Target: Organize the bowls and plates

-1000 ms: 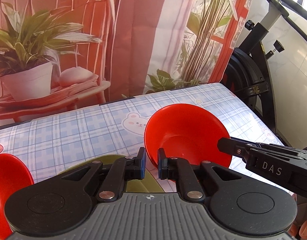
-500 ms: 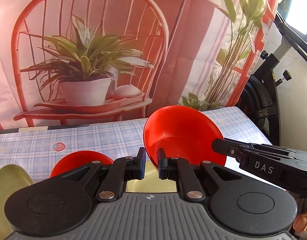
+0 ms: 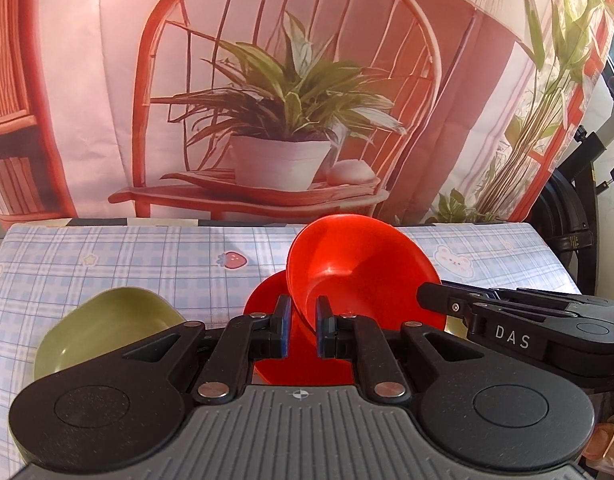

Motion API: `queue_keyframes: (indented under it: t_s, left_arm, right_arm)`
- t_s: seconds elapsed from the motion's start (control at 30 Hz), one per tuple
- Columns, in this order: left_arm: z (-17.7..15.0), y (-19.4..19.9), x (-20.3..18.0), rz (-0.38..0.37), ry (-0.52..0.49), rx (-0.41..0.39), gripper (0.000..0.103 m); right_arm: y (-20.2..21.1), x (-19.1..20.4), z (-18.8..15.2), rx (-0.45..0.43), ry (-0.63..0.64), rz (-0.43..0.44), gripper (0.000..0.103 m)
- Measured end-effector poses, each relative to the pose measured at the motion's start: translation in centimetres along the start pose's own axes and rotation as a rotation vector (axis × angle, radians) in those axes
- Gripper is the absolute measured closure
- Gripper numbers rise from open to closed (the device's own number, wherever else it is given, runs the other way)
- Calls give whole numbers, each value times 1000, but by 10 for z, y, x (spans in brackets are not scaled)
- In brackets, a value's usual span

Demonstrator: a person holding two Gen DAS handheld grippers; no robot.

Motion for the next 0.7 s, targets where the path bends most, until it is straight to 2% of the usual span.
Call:
queue_keyframes:
  t_s: [0.47, 0.63, 0.7]
  left_arm:
    - [-21, -11, 19, 46, -19, 26, 89]
    - [-26, -9, 23, 69, -11, 27, 73]
    - [-27, -4, 24, 77, 0, 20, 73]
  right_arm:
    - [-26, 16, -18, 74, 62, -32, 92]
    - [-22, 13, -21, 75, 59, -45, 87]
    - [-17, 12, -21, 68, 56, -47, 87]
Point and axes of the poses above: each gripper's, at about its wrist camera, not at the fingertips, and y roughly against the way its jaws point, x to its left, z to its top, the point moved 10 cm from there along -y, roughly the way its jaws point, and after that the axes turned 9 degrees about x, right-handed, at the moved point
